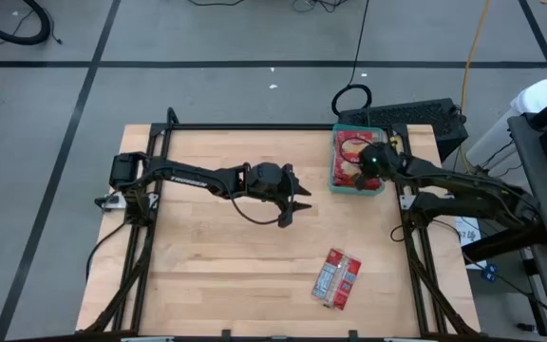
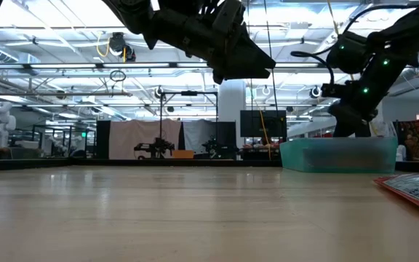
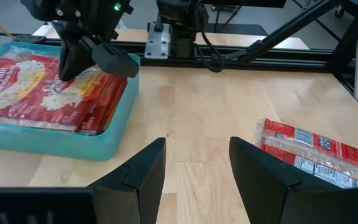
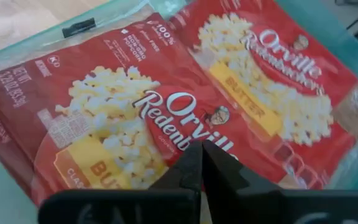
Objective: Sort popcorn bags into baskets
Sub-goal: Put the top red popcorn bag into the green bin, then put the red popcorn bag into the green bin
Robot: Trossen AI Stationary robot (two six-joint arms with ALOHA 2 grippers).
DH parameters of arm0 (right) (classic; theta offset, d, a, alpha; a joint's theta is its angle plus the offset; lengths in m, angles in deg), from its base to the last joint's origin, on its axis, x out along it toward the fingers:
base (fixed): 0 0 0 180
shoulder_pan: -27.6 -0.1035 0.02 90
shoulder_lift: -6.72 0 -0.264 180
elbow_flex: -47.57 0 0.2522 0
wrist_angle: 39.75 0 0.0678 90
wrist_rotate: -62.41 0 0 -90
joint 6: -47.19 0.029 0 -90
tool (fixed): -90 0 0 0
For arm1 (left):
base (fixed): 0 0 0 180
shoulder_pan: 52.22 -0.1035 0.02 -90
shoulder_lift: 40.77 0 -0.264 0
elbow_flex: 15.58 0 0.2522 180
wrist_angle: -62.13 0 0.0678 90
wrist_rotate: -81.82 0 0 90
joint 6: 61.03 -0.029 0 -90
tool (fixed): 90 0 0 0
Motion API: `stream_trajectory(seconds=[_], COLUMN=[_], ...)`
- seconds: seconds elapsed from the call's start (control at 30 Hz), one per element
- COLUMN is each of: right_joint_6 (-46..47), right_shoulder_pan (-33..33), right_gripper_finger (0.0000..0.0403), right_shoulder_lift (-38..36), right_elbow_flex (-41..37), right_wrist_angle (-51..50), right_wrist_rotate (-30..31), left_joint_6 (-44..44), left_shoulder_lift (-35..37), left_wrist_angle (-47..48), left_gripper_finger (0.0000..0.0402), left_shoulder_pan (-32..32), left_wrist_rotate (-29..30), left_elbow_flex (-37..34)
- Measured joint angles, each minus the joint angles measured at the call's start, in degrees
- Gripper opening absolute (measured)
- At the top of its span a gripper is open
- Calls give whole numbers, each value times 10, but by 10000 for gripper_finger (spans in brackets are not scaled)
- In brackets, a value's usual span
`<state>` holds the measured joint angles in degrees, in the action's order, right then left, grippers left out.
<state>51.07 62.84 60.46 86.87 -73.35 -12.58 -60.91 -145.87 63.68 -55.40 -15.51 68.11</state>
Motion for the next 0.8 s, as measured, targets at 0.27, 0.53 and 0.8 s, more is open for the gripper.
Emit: stream_trajectory(seconds=[0.27,0.53,0.8], right_joint_6=[-31,5,84], right_shoulder_pan=[-1,-35,-142], right_gripper_finger=[1,1,4], right_shoulder_lift=[-23,-125,-187], right_elbow_flex=[9,32,32], right_wrist_angle=[9,16,21], right_wrist_rotate=[-4,-93,-152], left_joint_6=[-4,4,3], left_shoulder_lift=[0,0,-8], left_wrist_angle=[1,3,-26], left_gripper_finger=[179,180,180], left_shoulder_pan=[0,16,83], left_wrist_rotate=[0,0,27], left_elbow_flex=[0,0,0])
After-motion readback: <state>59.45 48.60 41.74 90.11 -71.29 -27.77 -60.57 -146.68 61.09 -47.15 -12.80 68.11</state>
